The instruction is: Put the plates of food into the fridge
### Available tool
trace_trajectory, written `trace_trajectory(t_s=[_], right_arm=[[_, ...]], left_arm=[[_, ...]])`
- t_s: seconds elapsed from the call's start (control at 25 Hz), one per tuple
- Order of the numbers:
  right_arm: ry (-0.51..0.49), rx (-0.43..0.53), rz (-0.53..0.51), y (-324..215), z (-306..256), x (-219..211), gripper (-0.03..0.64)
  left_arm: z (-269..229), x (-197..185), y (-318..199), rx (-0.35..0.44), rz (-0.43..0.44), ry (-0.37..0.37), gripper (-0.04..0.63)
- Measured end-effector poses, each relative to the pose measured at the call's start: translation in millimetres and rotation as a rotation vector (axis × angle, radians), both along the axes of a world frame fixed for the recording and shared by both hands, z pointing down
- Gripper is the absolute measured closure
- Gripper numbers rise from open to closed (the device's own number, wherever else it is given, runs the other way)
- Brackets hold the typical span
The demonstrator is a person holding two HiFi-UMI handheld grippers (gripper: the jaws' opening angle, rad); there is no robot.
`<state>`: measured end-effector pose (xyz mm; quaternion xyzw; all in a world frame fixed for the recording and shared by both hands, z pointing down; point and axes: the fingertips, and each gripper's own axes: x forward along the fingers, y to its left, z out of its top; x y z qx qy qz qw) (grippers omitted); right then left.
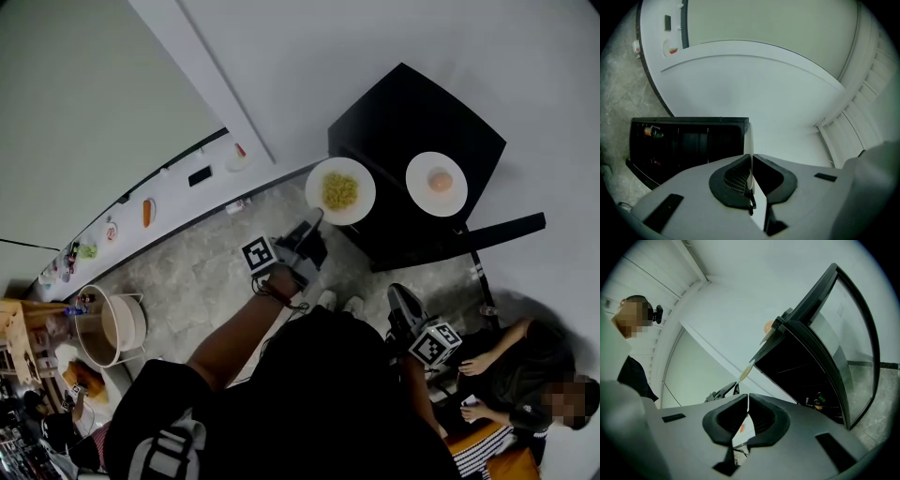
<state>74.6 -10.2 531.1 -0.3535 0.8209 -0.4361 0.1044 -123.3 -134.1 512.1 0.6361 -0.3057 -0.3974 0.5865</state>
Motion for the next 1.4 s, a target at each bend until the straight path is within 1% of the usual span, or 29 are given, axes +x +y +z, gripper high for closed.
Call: trace_trajectory(t_s=[0.12, 0.24, 0.4, 0.52, 0.8, 1.04, 1.4], right_arm=[[0.007, 0.006, 0.0, 9.4, -1.3, -1.8, 0.589], [0.0, -0.002, 0.01, 13.6, -2.3, -1.7, 0.589], [-0.029, -0.034, 0.037, 11.1, 0.5, 4.2, 0.589], [-0.03, -0.037, 0.055, 10.6, 1.6, 8.6, 0.589], [-0.02, -0.04, 0.07, 13.0, 3.8, 14.4, 0.589], [-0.018, -0.056, 0.093, 9.9, 9.1, 19.2, 0.589], [-0.024, -0.069, 0.103, 9.9, 10.7, 22.9, 0.589]], left_arm=[[11.4, -1.1, 8.8, -0.012, 0.01, -0.01, 0.558], [24.7, 1.1, 9.3, -0.032, 0.019, 0.001, 0.557], [41.7, 5.0, 1.3, -0.053, 0.029, -0.001, 0.558], [53.8, 5.7, -4.0, -0.06, 0.029, -0.006, 0.558], [86.9, 5.3, -18.0, -0.107, 0.019, -0.006, 0.557], [99.2, 13.2, -34.4, -0.117, 0.026, 0.016, 0.558], [123.0, 20.4, -55.9, -0.155, 0.021, -0.014, 0.557]])
